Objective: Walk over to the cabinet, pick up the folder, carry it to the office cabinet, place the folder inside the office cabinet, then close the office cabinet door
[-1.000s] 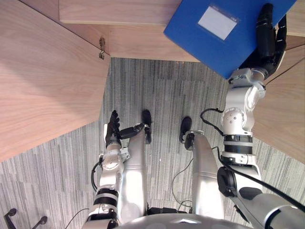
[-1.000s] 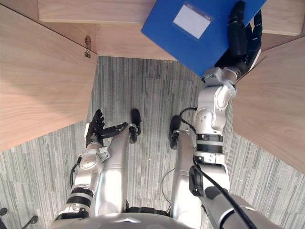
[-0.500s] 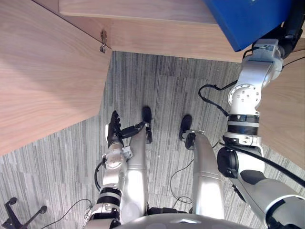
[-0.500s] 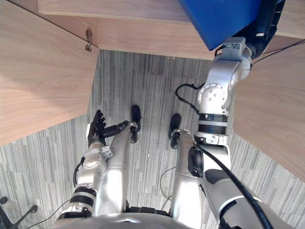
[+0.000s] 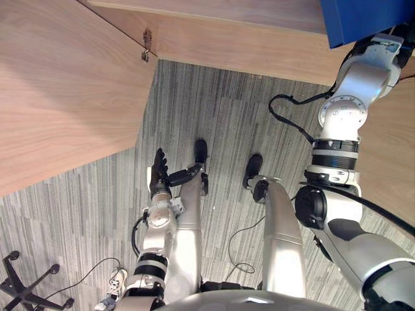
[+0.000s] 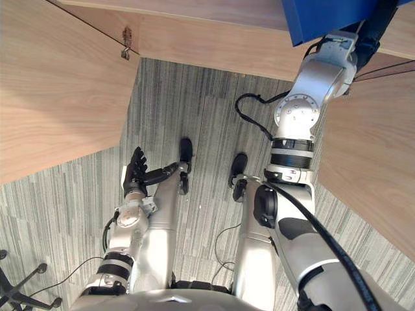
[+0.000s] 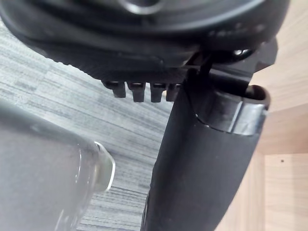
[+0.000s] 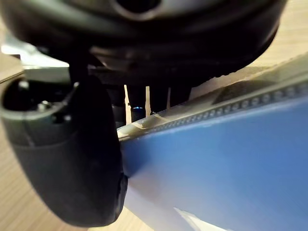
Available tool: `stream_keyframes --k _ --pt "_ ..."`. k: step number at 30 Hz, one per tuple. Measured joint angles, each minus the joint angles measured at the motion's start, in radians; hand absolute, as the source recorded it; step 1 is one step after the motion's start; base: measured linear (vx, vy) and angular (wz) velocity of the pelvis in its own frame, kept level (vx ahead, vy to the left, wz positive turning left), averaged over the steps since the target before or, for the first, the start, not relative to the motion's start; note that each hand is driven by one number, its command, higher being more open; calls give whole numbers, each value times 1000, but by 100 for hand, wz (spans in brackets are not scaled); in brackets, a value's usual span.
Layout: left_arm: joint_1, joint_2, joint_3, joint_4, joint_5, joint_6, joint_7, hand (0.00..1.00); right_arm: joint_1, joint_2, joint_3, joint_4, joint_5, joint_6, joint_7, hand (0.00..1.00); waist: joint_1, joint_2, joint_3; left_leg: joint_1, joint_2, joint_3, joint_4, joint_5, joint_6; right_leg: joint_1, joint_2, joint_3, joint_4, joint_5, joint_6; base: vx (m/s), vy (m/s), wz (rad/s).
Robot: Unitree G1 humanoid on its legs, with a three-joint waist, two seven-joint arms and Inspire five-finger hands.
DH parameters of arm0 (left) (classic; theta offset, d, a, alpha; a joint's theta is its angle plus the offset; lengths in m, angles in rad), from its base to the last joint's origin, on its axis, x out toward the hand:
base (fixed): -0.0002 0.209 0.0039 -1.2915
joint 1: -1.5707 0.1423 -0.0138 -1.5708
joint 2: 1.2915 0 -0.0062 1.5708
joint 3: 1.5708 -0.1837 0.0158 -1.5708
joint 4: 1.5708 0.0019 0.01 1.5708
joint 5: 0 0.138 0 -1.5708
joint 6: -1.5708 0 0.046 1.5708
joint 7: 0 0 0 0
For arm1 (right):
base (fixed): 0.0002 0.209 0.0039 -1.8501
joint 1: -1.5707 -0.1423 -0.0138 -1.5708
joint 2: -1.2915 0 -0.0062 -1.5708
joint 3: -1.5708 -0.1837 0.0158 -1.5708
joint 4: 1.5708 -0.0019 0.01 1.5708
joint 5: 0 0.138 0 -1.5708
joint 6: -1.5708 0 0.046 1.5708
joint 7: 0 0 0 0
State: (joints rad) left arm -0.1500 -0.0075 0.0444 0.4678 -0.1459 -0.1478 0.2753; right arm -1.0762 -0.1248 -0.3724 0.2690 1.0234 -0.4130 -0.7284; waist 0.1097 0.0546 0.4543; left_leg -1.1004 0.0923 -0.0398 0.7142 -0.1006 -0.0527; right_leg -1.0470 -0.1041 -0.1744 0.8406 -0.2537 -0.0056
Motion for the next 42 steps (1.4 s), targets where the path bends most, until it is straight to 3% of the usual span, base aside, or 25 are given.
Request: stream_keyframes --k 6,21,27,32,42 --pt "0 -1 -4 -2 0 4 2 100 -35 0 1 0 0 -32 -23 100 0 0 -2 7 -7 -6 -30 21 -6 1 -4 -7 -9 3 -5 -16 -26 7" --pt "-14 -21 -29 -11 0 12 4 100 -51 0 13 0 -1 -33 -6 100 -2 0 -4 17 -5 -8 -44 38 -9 6 -2 -12 -23 14 -24 -3 -2 0" --pt "-25 -22 -42 26 0 26 3 100 -50 -2 116 31 -3 46 28 100 -7 -2 -11 75 4 15 -98 50 -1 57 2 -9 -70 34 -33 2 -5 -5" --pt "-25 -22 -50 38 0 28 1 100 -51 -4 207 57 -5 137 113 100 -5 -1 -15 92 8 33 -122 62 10 80 0 -11 -101 47 -26 33 17 2" --pt "-24 -18 -38 48 -2 27 -1 100 -52 -79 286 143 -4 208 172 100 -14 -1 -15 124 8 58 -152 67 17 116 -1 -3 -154 73 -14 31 31 -3"
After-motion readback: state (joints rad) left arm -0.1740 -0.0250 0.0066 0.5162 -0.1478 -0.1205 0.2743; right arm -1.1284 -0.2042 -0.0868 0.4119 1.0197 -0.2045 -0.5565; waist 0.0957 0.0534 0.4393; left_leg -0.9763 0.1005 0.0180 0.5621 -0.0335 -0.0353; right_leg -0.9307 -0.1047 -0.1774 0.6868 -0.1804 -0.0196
